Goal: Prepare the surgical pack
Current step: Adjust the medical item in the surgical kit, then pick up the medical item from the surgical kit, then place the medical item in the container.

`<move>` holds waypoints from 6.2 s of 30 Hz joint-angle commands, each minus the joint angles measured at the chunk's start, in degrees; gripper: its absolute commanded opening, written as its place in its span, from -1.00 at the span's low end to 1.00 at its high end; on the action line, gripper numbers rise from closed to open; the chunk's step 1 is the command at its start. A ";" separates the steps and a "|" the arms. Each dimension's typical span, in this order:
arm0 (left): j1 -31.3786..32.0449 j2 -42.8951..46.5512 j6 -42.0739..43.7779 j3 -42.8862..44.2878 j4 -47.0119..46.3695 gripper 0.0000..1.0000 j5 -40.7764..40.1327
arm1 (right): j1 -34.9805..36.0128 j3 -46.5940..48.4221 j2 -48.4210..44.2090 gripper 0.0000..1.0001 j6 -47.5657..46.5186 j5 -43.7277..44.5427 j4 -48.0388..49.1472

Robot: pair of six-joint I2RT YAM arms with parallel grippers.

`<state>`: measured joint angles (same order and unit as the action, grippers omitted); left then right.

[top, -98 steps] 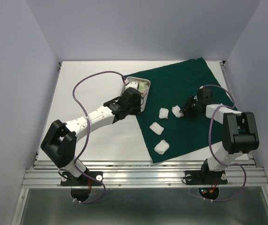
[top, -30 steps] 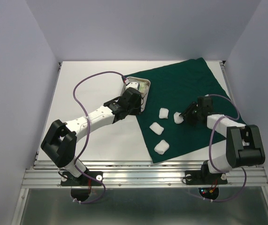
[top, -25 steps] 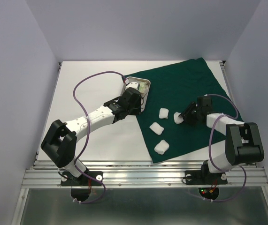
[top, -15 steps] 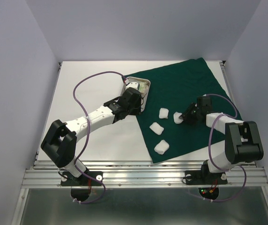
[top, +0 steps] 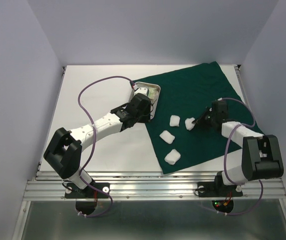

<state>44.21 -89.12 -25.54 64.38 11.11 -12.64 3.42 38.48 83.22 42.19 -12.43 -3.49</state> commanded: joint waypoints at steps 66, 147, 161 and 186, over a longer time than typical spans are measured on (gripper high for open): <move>0.00 2.46 0.58 -1.36 0.49 0.06 -3.09 | 19.34 -2.27 7.39 -0.99 34.27 23.94 16.93; 0.09 -1.23 1.20 5.05 2.77 0.07 -1.86 | 18.29 1.86 8.98 -0.28 7.38 23.32 9.37; 0.09 -1.05 1.19 4.70 2.86 0.07 -1.77 | 18.29 3.01 10.65 -0.66 6.85 19.72 12.01; -1.92 -5.63 0.58 5.76 -10.58 0.80 26.52 | 18.29 1.16 -1.21 -0.99 6.32 19.55 13.50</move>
<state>44.01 -96.49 -24.25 68.42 6.00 9.37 21.82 40.42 84.82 49.65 7.51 7.68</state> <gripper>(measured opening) 0.847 0.067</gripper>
